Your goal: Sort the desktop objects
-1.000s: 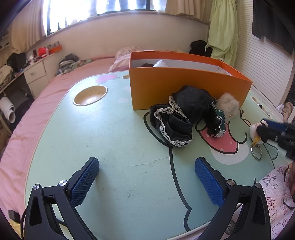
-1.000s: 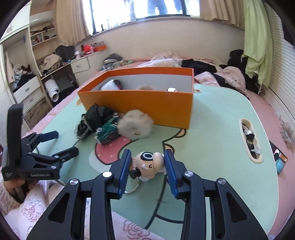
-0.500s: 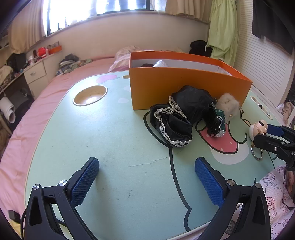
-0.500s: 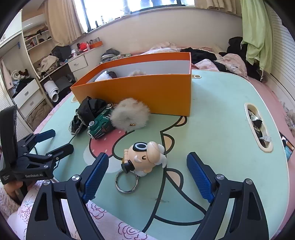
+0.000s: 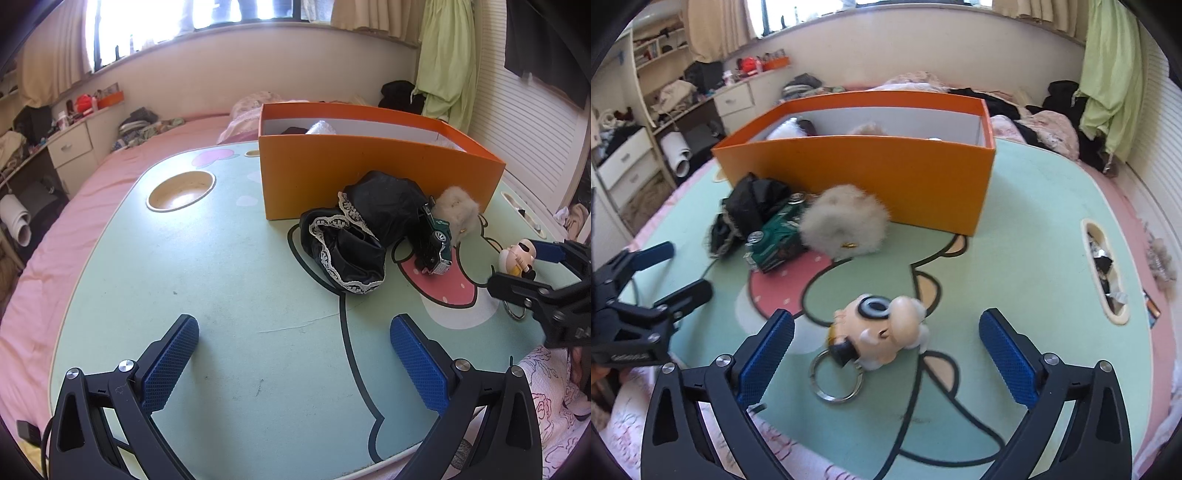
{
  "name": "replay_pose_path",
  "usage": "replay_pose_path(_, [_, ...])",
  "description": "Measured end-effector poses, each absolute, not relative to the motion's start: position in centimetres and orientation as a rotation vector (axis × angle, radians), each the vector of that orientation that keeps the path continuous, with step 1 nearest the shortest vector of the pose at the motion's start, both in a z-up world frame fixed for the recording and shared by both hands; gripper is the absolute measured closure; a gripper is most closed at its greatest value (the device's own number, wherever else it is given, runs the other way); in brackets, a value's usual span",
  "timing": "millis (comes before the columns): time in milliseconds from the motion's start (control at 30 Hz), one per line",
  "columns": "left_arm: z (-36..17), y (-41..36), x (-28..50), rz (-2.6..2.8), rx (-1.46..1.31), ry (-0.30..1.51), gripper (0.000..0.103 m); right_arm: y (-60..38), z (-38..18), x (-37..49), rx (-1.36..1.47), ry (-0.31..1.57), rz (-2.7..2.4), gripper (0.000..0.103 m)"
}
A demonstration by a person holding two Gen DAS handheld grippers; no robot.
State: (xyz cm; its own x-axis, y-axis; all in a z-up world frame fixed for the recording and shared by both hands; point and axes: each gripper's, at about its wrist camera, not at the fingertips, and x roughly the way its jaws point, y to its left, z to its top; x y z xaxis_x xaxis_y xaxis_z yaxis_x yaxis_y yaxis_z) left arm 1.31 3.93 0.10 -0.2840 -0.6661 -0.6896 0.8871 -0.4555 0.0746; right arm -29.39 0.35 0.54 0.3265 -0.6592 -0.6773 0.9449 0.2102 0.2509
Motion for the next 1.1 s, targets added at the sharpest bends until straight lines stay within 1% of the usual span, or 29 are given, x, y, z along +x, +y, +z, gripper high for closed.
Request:
replay_pose_path(133, [0.1,3.9,1.3,-1.9,0.813,0.398,0.0,-0.3,0.2,-29.7,0.707,0.502,-1.241,0.002])
replay_pose_path(200, [0.1,3.9,1.3,-1.9,0.813,0.399,0.0,-0.1,0.2,-29.9,0.702,0.497,-1.247,0.004])
replay_pose_path(233, [0.1,3.9,1.3,-1.9,0.813,0.398,0.0,0.2,0.3,-30.1,0.695,0.482,-1.256,0.012])
replay_pose_path(267, [0.1,3.9,1.3,-1.9,0.812,0.397,0.0,0.5,0.4,-30.2,0.687,0.465,-1.264,0.029])
replay_pose_path(300, [0.1,3.9,1.2,-1.901,0.812,0.397,0.0,1.0,0.5,-30.5,0.682,0.44,-1.261,0.038])
replay_pose_path(333, [0.2,3.9,1.1,-1.902,0.812,0.396,0.0,1.1,0.6,-30.6,0.682,0.426,-1.256,0.051])
replay_pose_path(367, [0.3,4.0,1.0,-1.905,0.81,0.395,0.0,1.2,0.6,-30.8,0.685,0.412,-1.252,0.058])
replay_pose_path(633, [3.2,3.1,0.7,-2.002,0.68,0.417,0.002,0.8,0.9,-30.8,0.684,0.387,-1.224,0.059])
replay_pose_path(733, [3.9,1.0,-0.5,-2.017,0.693,0.443,0.015,0.9,0.8,-30.8,0.684,0.383,-1.223,0.059])
replay_pose_path(800, [3.7,-0.5,-1.8,-2.019,0.738,0.47,0.03,0.9,0.8,-30.7,0.684,0.384,-1.223,0.059])
replay_pose_path(867, [3.0,-1.4,-2.7,-2.041,0.782,0.516,0.036,0.9,0.8,-30.7,0.683,0.384,-1.224,0.059])
replay_pose_path(933, [2.5,-1.6,-3.3,-2.076,0.812,0.526,0.039,0.9,0.8,-30.7,0.684,0.384,-1.224,0.059])
replay_pose_path(1000, [1.8,-1.7,-3.5,-2.095,0.842,0.539,0.047,0.9,0.8,-30.7,0.684,0.384,-1.223,0.059])
replay_pose_path(1033, [1.6,-1.5,-3.6,-2.1,0.845,0.53,0.048,0.9,0.8,-30.7,0.683,0.385,-1.224,0.059])
replay_pose_path(1067, [1.5,-1.2,-3.8,-2.103,0.856,0.512,0.053,0.9,0.9,-30.6,0.682,0.386,-1.222,0.059])
replay_pose_path(1100, [1.4,-0.8,-4.0,-2.103,0.869,0.481,0.06,0.9,0.8,-30.6,0.68,0.387,-1.221,0.059])
